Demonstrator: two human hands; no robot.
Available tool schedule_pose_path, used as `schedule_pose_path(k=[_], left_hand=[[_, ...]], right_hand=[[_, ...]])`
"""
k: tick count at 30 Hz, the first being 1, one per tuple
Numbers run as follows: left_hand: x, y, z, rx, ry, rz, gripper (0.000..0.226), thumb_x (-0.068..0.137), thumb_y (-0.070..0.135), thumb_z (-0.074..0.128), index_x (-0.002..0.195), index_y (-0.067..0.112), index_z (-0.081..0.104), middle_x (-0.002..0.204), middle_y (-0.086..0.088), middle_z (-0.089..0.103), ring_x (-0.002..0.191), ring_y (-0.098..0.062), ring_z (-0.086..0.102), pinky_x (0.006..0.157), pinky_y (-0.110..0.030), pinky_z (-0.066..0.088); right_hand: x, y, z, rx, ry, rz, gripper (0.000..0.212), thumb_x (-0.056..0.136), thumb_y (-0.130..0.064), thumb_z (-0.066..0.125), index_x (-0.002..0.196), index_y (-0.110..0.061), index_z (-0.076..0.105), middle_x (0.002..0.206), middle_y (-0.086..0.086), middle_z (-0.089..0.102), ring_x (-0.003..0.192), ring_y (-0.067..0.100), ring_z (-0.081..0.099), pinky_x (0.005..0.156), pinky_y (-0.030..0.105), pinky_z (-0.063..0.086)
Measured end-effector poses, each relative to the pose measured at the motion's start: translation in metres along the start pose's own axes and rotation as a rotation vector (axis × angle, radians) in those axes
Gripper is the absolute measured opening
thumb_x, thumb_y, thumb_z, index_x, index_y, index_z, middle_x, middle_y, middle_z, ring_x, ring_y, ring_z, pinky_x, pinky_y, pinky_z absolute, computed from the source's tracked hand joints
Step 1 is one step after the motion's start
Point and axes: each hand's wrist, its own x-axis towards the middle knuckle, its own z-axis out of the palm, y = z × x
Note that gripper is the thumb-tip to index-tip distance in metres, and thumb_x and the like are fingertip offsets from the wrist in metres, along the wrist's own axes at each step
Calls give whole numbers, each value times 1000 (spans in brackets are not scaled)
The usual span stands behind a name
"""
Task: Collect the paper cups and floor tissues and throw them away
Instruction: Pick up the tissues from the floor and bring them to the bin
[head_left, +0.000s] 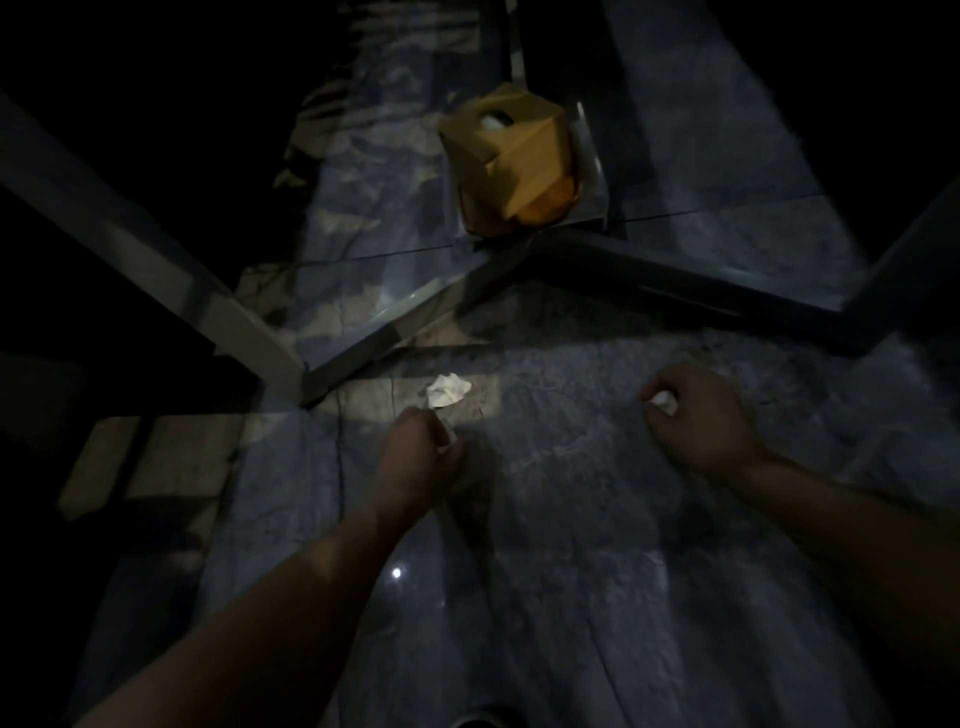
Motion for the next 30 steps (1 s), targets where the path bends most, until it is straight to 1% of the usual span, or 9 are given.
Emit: schedule_pose_path(k=[3,5,8,11,14,19,22,26,30], left_hand=[[18,-8,-9,-5,38,-41,19,86,20,75,81,7,61,79,-5,59,80,-29,62,68,-34,48],[26,-12,-13,-26,58,-46,15,85,12,74,86,6,60,80,-8,61,85,-33,64,67,-31,40],[36,-13,-15,-38,13,-51,22,92,11,67,111,3,59,104,-17,69,104,-37,65,74,-23,32],[48,-11,-13,34,-136,-59,37,94,17,65,129,11,56,124,-14,66,117,-33,62,81,-23,34],[56,-13,-8,82,-191,-43,48,93,17,65,139,20,50,141,-14,52,125,-31,56,95,-32,42],[58,-12,2,149,-299,58,63,94,16,64,151,25,39,155,-9,32,142,-30,39,112,-35,36],[62,-17,9,150,-311,88,56,94,15,62,147,25,46,153,-6,40,138,-26,45,109,-34,40],[63,-17,14,170,-250,85,31,95,20,65,125,19,65,133,-5,57,119,-21,58,90,-25,43],[59,-7,15,237,-304,125,19,95,17,65,111,10,73,116,-8,66,110,-23,62,87,-29,46]], right_hand=[[1,-7,7,21,-1,-21,4,80,-5,68,79,-8,70,84,15,69,81,28,62,74,24,36],[1,-10,9,20,-2,-55,6,82,-9,67,77,-7,69,81,14,68,79,27,60,73,24,34],[-1,-11,11,38,-22,-85,19,80,-20,56,75,-7,69,76,10,66,75,21,56,74,24,33],[-4,-8,13,38,-36,-77,24,77,-23,51,76,-8,70,74,5,63,74,18,55,74,23,33],[-5,-4,10,9,-61,-50,8,77,-9,65,80,-8,72,81,10,69,76,18,58,72,21,34],[-6,13,7,-22,-96,-23,12,76,2,69,84,-5,74,86,13,71,81,23,63,76,21,36],[-7,18,8,-34,-107,-31,14,76,4,69,86,-4,74,86,14,71,81,27,65,76,22,37],[-9,13,7,-32,-125,-28,14,76,8,67,84,0,74,85,18,70,79,28,64,77,26,41],[-13,4,1,-56,-174,-51,12,75,7,66,81,0,73,81,15,67,79,32,64,74,26,40]])
